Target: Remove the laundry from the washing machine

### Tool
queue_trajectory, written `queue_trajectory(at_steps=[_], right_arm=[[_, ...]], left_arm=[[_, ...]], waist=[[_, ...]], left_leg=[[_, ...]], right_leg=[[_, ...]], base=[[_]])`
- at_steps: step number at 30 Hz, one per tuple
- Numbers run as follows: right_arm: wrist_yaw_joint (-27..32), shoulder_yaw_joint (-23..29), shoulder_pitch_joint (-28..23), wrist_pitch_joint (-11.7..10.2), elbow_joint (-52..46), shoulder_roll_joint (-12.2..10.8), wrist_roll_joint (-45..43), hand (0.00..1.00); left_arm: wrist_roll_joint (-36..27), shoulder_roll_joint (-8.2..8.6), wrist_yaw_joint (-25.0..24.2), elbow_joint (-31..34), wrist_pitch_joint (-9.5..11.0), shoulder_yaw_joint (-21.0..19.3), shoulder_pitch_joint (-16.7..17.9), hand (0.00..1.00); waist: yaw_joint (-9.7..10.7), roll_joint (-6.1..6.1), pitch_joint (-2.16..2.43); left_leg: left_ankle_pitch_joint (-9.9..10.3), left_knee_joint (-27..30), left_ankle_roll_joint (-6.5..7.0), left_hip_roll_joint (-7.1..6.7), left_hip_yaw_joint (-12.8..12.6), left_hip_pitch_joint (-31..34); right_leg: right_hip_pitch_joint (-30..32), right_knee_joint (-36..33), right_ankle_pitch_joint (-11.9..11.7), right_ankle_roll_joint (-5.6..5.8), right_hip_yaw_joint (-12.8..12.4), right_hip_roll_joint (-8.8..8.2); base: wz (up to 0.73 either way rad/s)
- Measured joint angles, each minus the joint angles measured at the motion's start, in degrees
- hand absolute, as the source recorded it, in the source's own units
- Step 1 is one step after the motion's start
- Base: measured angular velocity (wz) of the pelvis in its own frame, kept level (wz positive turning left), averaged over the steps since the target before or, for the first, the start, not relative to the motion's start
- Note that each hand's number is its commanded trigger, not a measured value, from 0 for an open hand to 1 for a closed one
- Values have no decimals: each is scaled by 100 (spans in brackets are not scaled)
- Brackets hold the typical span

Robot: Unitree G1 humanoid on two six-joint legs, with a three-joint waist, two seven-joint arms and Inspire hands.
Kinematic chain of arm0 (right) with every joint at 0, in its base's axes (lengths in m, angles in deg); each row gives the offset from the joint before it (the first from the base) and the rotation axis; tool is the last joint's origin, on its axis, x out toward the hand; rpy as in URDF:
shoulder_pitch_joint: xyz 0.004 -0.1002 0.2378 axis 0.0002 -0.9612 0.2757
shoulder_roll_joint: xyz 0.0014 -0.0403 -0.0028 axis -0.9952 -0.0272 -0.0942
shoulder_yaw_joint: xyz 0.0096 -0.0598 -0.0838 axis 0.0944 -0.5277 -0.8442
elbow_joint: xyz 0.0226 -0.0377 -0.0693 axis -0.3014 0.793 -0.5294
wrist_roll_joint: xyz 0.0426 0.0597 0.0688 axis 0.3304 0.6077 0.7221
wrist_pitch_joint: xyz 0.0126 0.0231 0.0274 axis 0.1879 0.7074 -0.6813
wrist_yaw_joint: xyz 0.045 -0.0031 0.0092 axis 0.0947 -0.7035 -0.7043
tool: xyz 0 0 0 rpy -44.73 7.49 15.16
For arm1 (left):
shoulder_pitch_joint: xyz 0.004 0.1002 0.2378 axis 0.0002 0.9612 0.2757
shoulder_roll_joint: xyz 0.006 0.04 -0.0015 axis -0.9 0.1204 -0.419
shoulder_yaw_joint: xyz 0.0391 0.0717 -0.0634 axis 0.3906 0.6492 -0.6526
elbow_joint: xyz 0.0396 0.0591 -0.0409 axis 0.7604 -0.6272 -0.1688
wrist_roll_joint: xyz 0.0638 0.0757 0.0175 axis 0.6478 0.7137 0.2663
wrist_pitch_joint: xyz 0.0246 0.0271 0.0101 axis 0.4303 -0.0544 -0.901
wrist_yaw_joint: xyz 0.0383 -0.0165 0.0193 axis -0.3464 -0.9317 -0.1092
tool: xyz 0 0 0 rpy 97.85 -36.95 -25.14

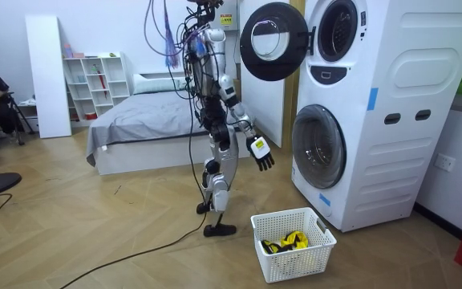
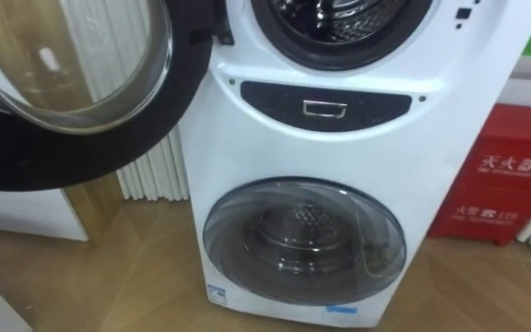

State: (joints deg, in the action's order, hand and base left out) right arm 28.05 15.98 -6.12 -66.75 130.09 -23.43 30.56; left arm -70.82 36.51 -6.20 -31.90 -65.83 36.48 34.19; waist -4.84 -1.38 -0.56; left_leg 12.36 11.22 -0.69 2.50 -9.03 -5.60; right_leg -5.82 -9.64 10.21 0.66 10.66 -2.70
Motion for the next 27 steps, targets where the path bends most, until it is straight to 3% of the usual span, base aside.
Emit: queue_trajectory(at_steps=[4,10,13,21,24,27], right_arm=[[8,0,41,3,-151,1,0,0],[7,115,168,-67,-230,6,-563,0],[-5,298,156,-80,-407,15,-748,0],[6,447,90,-112,-424,18,-894,0],[15,448,8,-112,-441,14,-977,0],[26,448,-117,-111,-627,-16,-1099,0]], left_arm=[[-135,7,-6,0,-6,-13,-6,0],[-402,-20,131,131,-16,-440,-124,0],[-461,-52,335,854,-81,-856,-296,0],[-1120,-610,1138,2810,65,-871,-950,0],[-1121,-678,1321,3220,107,-871,-1130,0],[-1111,-709,1523,4086,106,-926,-1138,0]], waist=[[-19,62,-10],[31,115,3],[50,176,-7],[181,412,64],[245,426,67],[277,464,90]], left_leg=[[1,-8,-1,-4,75,15],[0,10,0,-24,170,-13],[-1,23,0,-20,201,-17],[-3,-9,1,-28,186,-75],[-4,-21,2,-32,190,-97],[-3,-40,2,-34,186,-94]], right_leg=[[-12,11,7,4,35,-1],[-95,27,7,6,107,-16],[-115,15,7,5,139,-14],[-152,-5,9,7,65,-8],[-179,-5,8,7,62,-10],[-127,-12,8,7,38,-9]], base=[[9],[7],[7],[-4],[-1],[-10]])
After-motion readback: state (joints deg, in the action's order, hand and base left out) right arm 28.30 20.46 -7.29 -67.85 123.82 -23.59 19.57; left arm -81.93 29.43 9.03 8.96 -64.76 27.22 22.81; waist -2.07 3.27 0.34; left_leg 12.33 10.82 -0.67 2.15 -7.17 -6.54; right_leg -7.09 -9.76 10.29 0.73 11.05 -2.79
